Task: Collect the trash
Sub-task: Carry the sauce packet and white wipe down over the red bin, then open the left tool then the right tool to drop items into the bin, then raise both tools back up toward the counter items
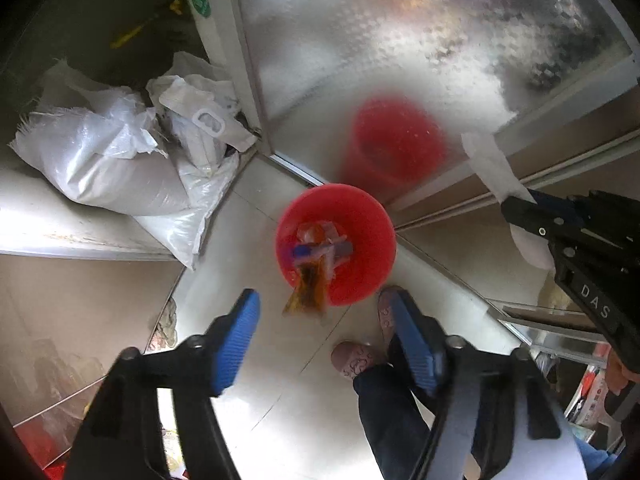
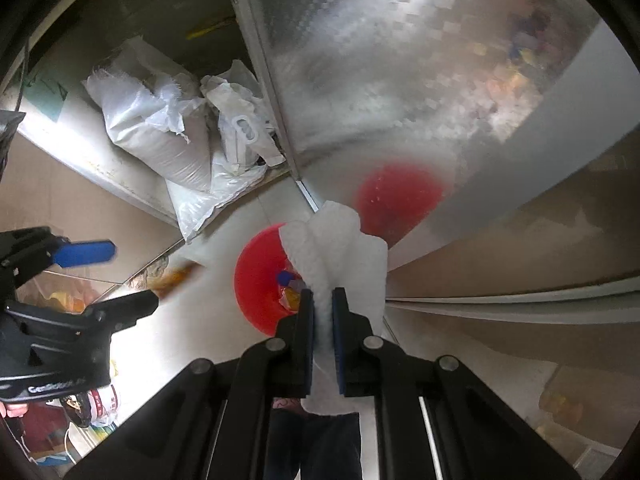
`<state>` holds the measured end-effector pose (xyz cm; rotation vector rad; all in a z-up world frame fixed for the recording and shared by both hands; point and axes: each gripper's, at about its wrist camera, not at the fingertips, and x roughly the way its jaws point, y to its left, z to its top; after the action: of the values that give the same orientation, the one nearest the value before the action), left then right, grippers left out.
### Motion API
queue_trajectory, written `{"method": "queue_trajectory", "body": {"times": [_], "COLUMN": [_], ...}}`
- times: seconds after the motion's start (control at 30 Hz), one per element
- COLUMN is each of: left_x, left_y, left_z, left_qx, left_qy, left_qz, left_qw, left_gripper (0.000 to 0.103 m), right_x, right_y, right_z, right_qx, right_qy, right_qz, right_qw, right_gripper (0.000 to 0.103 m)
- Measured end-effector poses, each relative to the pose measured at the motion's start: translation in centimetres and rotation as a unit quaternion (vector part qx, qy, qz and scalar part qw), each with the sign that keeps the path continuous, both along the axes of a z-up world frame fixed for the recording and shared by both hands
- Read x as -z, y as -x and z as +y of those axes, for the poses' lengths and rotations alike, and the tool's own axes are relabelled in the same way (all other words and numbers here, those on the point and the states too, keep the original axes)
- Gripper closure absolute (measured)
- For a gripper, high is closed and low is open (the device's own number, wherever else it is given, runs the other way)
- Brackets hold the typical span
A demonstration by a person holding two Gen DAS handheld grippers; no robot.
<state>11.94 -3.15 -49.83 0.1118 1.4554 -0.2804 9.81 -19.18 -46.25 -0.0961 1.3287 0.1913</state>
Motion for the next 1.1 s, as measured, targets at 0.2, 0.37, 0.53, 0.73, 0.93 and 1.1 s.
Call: {"method": "queue_trajectory", "body": {"times": [0.2, 0.37, 0.53, 0.73, 0.93, 1.1], "left_x": [-0.3, -0.7, -1.2, -2.1, -2.7, -3.6], "left_y": [0.3, 1.5, 2.9, 4.3, 4.8, 5.2], "left_z": [1.3, 3.8, 5.7, 7.0, 7.8, 8.5], "left_qx": [-0.006, -0.045, -0.061, -0.060, -0.072, -0.097], "left_qy": [0.004, 0.003, -0.029, -0.034, -0.018, -0.019], "left_qz": [0.007, 0.005, -0.007, -0.016, -0.023, -0.036], "left_qw": [0.9999, 0.9990, 0.9977, 0.9975, 0.9970, 0.9944], "left_gripper": [0.035, 0.028, 0.012, 0.000, 0.000, 0.000], "right_x": [-0.1, 0.0, 0.9, 2.3, 3.3, 2.5], "right_y": [-0.2, -0.3, -0.5, -0.6, -0.7, 0.0], "right_z": [0.5, 1.4, 2.8, 4.3, 5.0, 5.3], "right_qx": [-0.007, -0.032, -0.055, -0.085, -0.101, -0.107], "right_qy": [-0.010, -0.015, -0.015, -0.009, 0.016, 0.020], "right_qz": [-0.002, 0.004, 0.013, 0.018, 0.014, -0.001], "right_qw": [1.000, 0.999, 0.998, 0.996, 0.995, 0.994], "right_gripper": [0.095, 0.095, 0.095, 0.095, 0.057, 0.020]}}
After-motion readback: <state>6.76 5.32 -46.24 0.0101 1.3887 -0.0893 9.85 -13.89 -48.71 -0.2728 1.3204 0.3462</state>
